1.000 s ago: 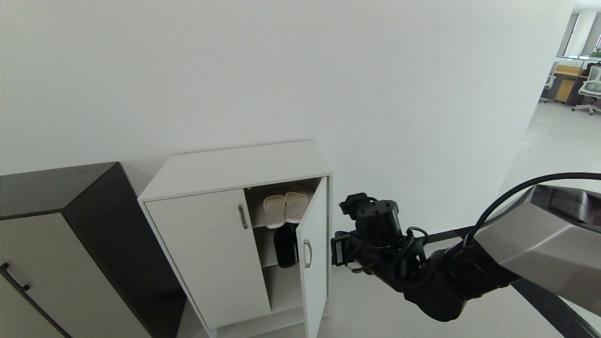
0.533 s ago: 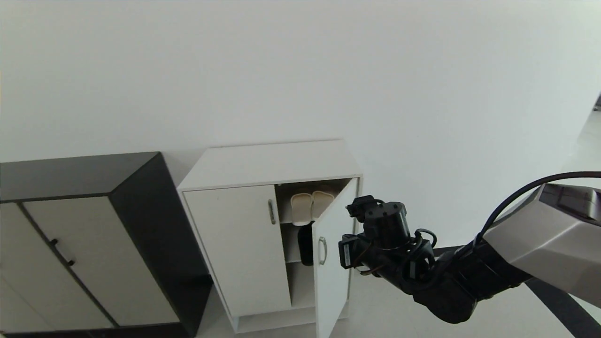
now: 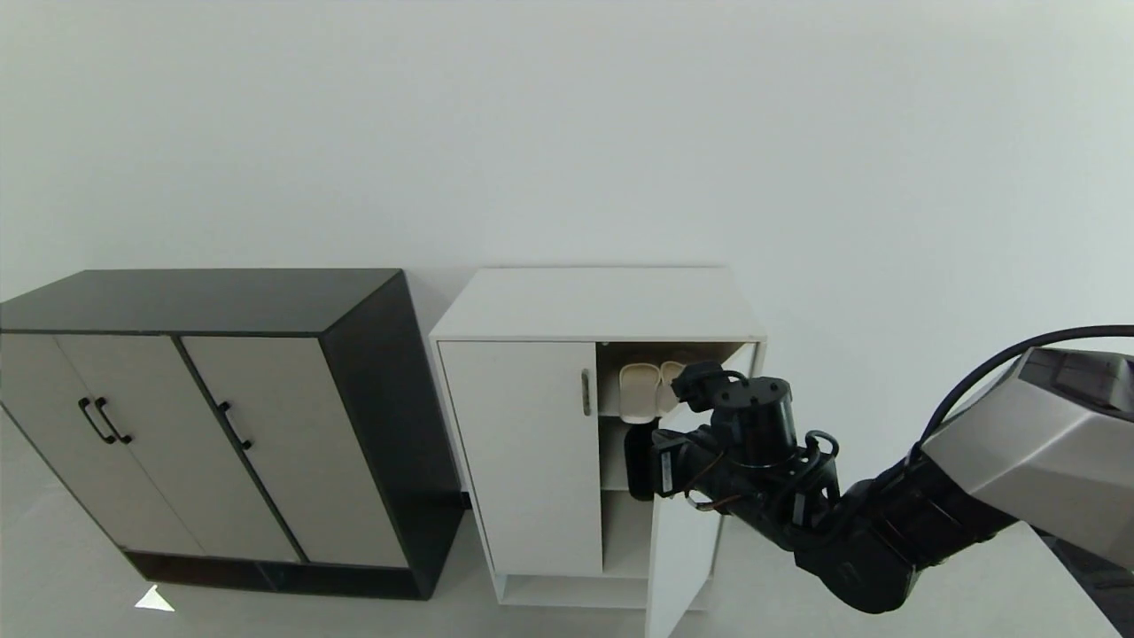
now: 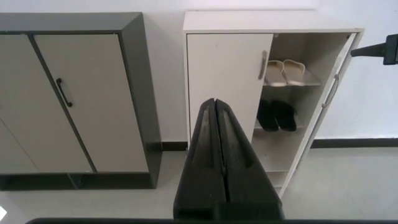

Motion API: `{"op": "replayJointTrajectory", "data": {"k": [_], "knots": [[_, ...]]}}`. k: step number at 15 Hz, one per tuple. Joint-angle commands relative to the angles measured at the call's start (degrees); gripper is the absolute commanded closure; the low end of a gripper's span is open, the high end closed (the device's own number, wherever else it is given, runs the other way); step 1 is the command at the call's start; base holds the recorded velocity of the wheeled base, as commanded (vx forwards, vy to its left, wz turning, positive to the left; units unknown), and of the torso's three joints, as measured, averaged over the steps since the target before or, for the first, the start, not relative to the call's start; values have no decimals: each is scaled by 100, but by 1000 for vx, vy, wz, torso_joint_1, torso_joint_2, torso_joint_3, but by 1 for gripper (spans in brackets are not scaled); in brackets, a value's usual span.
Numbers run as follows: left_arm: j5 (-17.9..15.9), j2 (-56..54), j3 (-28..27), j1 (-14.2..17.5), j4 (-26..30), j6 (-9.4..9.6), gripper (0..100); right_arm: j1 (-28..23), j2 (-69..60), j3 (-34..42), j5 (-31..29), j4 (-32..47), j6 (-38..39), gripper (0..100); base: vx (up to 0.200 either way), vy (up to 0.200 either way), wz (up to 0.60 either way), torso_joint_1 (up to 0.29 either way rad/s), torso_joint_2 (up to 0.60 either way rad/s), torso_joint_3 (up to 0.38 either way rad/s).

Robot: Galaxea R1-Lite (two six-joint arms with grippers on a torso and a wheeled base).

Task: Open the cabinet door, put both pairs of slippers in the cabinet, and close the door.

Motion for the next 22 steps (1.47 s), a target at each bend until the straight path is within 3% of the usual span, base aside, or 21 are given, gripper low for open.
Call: {"op": "replayJointTrajectory", "data": {"k": [1, 4, 12, 17, 22], "knots": [[0, -1, 0, 2, 2, 1, 100, -263, -48, 369, 155, -301, -71, 100, 0, 0, 0, 0, 0, 0], [0, 8, 0, 2, -6, 10, 100, -535, -145, 984, 559, -485, -98, 100, 0, 0, 0, 0, 0, 0], [-8, -1, 0, 2, 2, 10, 100, -764, -39, 1291, 595, -617, -229, 100, 200, 0, 0, 2, 2, 2], [-8, 8, 0, -6, 2, 10, 100, -764, 216, 1054, 595, -635, -238, 100, 0, 0, 0, 0, 0, 0], [-8, -1, 0, 2, -6, 10, 100, -816, 840, 210, 595, -635, -238, 100, 0, 0, 0, 0, 0, 0]]}}
